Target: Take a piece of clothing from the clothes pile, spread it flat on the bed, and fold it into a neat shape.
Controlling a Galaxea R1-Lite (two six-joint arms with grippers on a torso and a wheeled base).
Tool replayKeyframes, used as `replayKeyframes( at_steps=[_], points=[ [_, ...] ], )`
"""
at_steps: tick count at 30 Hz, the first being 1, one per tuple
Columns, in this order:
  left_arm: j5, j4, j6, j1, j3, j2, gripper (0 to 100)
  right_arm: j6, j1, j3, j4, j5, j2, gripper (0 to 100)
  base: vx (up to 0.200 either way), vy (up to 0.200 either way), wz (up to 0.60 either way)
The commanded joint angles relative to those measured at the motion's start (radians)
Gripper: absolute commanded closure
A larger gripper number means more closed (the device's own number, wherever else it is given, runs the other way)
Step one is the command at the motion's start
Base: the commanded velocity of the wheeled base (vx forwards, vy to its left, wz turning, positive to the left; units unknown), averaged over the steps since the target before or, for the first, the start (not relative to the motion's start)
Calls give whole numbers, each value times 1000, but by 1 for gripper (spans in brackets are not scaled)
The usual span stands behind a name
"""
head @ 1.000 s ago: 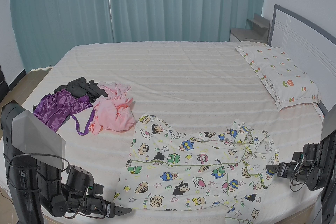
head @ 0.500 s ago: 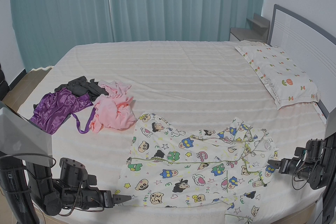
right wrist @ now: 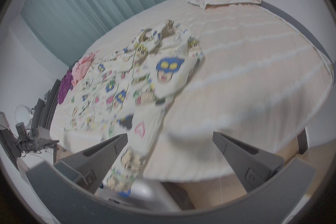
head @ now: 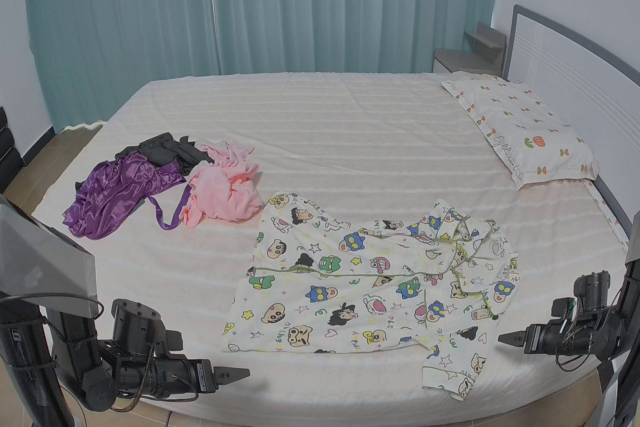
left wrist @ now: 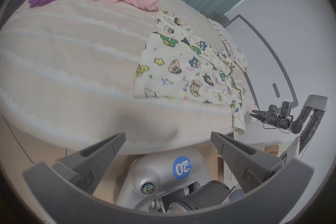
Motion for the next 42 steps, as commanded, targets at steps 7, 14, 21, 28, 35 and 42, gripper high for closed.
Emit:
replayKeyframes(
  at_steps=[7,14,21,28,35,42],
  points=[
    [104,-2,-114,-4,-98,54,0,188,220,17,-25,-3,-17,0,0,0,0],
    [159,-2,-189,-23,-141,68,0,291,338,17,-235,-123,191,0,0,0,0],
    [192,-2,-264,-35,-183,72,0,365,436,17,-252,-161,219,0,0,0,0],
    [213,-2,-266,-41,-199,78,0,418,481,17,-351,-169,272,0,0,0,0],
    [218,-2,-267,-41,-199,78,0,424,492,17,-437,-209,345,0,0,0,0],
    [221,-2,-266,-40,-199,77,0,421,504,17,-440,-246,361,100,0,0,0]
  ],
)
